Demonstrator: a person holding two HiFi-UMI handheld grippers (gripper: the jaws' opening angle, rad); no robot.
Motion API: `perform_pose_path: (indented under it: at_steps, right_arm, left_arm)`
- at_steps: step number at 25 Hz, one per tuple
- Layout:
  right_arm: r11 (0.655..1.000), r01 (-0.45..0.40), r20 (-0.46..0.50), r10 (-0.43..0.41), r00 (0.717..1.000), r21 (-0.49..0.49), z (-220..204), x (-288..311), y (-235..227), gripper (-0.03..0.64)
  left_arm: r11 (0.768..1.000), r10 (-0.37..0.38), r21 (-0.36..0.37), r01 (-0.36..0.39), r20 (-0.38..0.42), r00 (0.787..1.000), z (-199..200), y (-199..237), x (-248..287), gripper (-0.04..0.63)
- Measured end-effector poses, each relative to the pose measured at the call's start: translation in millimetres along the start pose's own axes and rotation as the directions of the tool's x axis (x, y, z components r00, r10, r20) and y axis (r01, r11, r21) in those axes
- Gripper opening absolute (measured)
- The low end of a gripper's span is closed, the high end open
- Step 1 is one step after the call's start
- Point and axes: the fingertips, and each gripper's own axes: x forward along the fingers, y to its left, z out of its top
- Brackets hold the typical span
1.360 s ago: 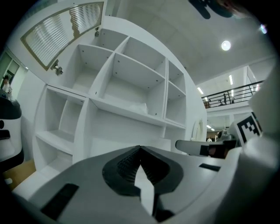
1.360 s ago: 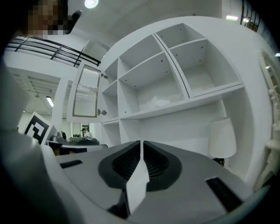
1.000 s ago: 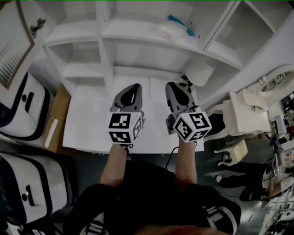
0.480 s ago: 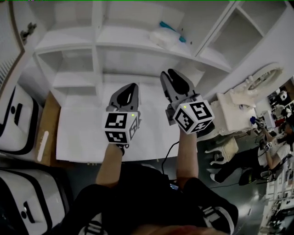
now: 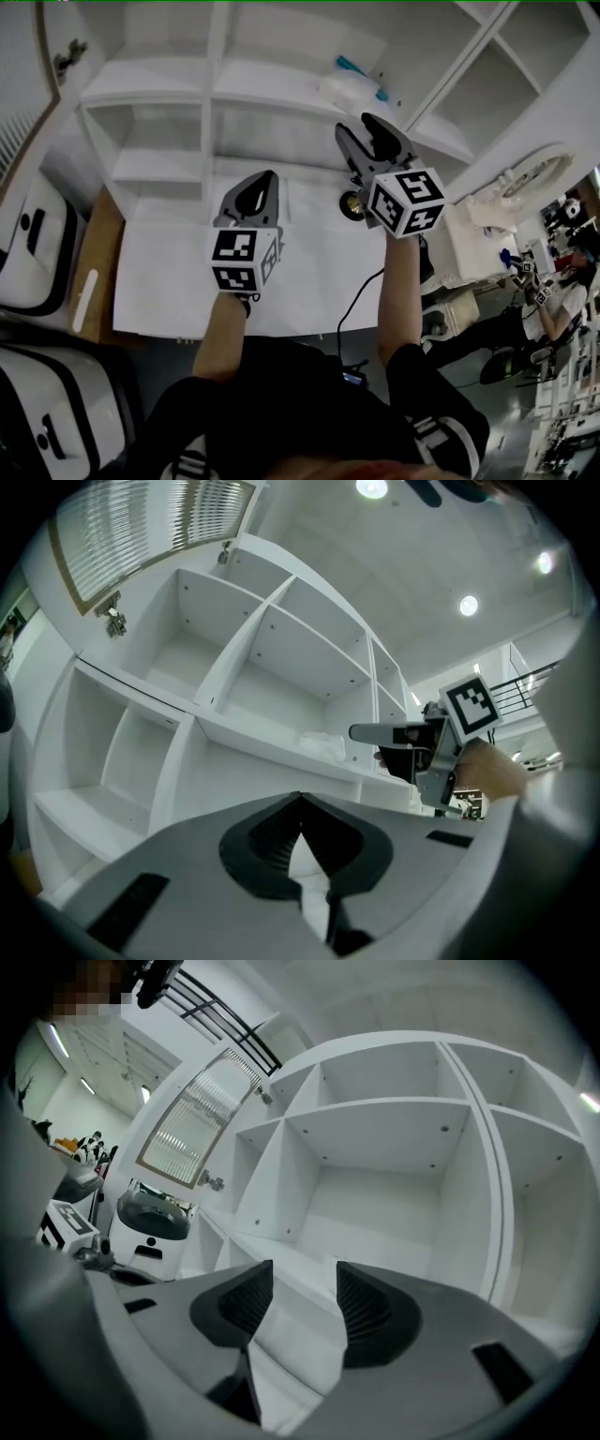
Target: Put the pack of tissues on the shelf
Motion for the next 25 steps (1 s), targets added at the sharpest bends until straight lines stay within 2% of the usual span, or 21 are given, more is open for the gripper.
perform_pose_path:
  at_steps: [6,12,19,24,25]
  right_arm:
    - [0.996,0.045,-0.028,-0.047,0.999,-0.071,13.3,20.2,-20.9,0.218]
    - [0.991,0.081,-0.081,-0.09,0.993,-0.106,9.6,40.9,-48.3,0.23]
    - [0.983,0.081,-0.178,-0.11,0.978,-0.167,-11.4,66.6,-58.6,0.244]
    - [0.98,0.094,-0.182,-0.126,0.975,-0.173,-22.0,69.9,-59.3,0.239]
    - [0.98,0.101,-0.176,-0.131,0.976,-0.172,-22.5,67.7,-61.1,0.219]
  left_arm:
    - [1.0,0.022,-0.009,-0.021,0.035,0.999,12.7,21.3,4.1,0.011]
    - [0.999,0.041,-0.015,-0.04,0.043,0.998,14.1,35.7,8.3,0.011]
    - [0.995,0.091,-0.036,-0.089,0.047,0.995,13.3,57.7,6.8,0.011]
    - [0.994,0.104,-0.039,-0.102,0.052,0.993,11.9,60.3,7.5,0.011]
    - [0.995,0.099,-0.037,-0.097,0.052,0.994,11.5,59.3,9.1,0.011]
